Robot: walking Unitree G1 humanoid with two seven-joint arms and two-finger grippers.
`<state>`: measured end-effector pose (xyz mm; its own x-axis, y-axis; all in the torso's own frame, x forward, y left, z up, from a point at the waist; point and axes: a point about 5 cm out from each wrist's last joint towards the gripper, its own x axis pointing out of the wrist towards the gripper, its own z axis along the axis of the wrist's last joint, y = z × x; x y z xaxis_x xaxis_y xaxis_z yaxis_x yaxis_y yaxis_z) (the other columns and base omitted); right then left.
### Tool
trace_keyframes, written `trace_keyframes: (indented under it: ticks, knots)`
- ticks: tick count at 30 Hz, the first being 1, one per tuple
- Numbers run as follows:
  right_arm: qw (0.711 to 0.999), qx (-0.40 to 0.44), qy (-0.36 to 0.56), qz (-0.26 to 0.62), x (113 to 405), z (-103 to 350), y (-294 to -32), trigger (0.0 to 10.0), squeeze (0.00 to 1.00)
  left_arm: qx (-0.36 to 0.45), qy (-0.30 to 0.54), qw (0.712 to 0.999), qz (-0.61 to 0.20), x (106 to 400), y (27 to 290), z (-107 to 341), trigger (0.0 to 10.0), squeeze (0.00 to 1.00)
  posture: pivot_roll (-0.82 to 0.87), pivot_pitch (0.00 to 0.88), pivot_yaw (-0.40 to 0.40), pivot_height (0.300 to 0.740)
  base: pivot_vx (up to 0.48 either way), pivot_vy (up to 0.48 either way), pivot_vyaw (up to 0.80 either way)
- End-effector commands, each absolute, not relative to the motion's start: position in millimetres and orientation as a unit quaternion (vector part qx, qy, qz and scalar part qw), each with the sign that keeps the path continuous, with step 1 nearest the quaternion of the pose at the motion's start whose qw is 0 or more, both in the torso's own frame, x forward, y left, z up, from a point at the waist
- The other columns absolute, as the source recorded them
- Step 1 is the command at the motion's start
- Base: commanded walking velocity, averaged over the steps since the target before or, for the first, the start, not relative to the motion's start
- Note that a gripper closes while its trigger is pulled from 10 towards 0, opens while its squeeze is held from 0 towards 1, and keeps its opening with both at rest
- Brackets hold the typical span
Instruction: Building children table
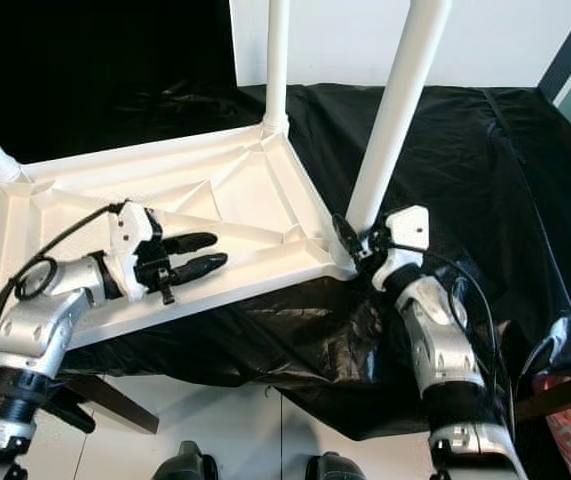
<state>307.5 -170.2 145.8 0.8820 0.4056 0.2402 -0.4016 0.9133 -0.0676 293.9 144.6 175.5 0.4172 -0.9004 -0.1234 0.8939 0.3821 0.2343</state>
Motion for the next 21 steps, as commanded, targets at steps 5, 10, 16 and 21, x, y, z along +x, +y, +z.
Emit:
trace_keyframes:
  ticks: [5,10,16,21]
  knots:
    - [0.967,0.022,-0.100,0.231,288,134,-150,0.0,0.00,0.118,-0.026,0.837,-0.533,285,137,174,10.0,0.00,-0.01,0.061,-0.048,0.740,0.000,0.000,0.00]
    - [0.967,0.029,-0.091,0.237,279,132,-144,4.0,0.00,0.106,-0.036,0.843,-0.526,280,129,173,10.0,0.00,-0.01,0.062,-0.051,0.740,0.000,0.000,0.00]
    - [0.974,0.018,-0.079,0.211,281,129,-157,10.0,1.00,0.079,-0.060,0.867,-0.489,275,111,170,10.0,0.00,-0.02,0.073,-0.050,0.740,0.000,0.000,0.00]
    - [0.975,0.011,-0.074,0.211,281,132,-166,10.0,1.00,0.065,-0.067,0.879,-0.468,274,101,172,10.0,0.00,-0.02,0.069,-0.048,0.740,0.000,0.000,0.00]
